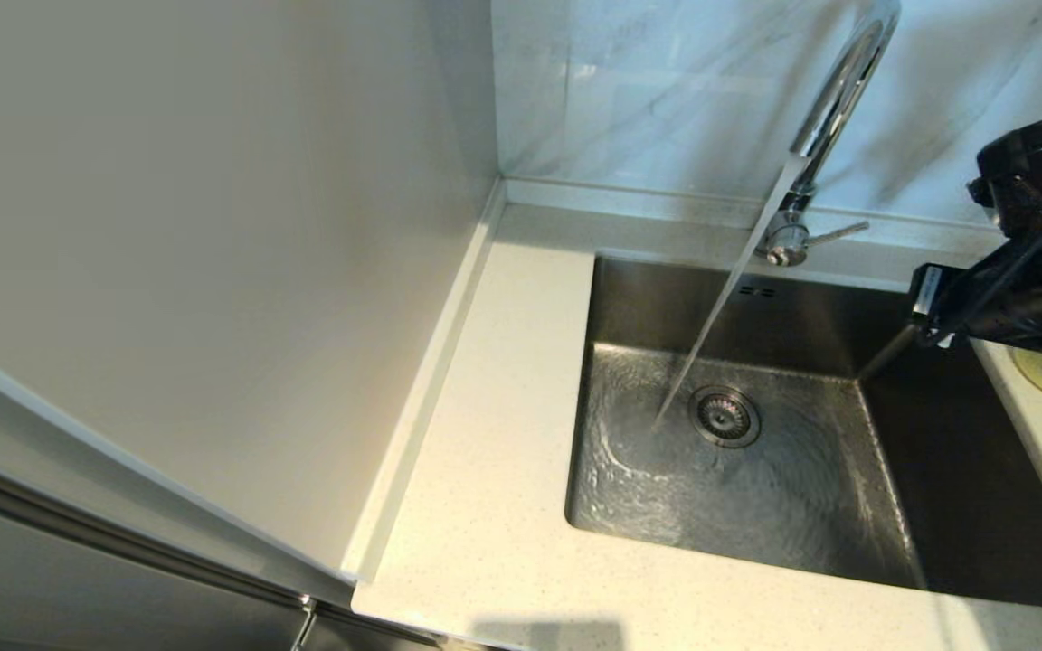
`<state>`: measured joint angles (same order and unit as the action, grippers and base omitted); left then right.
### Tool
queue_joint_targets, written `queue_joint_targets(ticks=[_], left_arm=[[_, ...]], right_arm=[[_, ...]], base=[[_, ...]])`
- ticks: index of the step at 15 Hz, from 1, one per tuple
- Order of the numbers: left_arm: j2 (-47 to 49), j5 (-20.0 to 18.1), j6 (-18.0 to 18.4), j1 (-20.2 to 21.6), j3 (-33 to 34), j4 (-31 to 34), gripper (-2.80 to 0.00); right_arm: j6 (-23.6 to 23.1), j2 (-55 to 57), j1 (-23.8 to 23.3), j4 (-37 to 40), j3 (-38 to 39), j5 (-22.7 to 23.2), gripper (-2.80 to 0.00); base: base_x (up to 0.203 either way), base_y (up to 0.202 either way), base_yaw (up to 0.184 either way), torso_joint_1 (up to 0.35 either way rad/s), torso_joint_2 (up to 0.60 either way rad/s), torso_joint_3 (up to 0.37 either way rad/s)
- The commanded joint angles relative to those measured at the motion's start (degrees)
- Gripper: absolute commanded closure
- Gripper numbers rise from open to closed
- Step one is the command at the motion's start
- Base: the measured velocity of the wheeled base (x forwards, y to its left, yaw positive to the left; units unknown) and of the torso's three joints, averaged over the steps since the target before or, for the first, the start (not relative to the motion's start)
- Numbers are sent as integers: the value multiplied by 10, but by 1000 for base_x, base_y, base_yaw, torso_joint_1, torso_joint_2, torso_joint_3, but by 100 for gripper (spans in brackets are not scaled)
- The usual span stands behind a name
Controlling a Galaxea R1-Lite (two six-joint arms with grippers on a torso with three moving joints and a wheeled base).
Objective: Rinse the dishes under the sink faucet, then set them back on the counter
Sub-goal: Turn off the faucet
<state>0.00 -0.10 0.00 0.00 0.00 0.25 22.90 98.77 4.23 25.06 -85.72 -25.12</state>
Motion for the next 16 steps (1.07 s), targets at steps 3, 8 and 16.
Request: queue_joint_targets(ticks=[3, 8, 16], left_arm=[[0, 0, 0, 0, 0, 0, 0], [0, 0, 0, 0, 0, 0, 0], [0, 0, 0, 0, 0, 0, 0]], right_arm=[[3, 85, 20, 51, -111, -39, 0], [25, 148, 24, 123, -235, -48, 0], [156, 152, 16, 119, -272, 28, 0]], base=[[0, 0, 0, 0, 0, 0], [0, 0, 0, 0, 0, 0], [0, 0, 0, 0, 0, 0]])
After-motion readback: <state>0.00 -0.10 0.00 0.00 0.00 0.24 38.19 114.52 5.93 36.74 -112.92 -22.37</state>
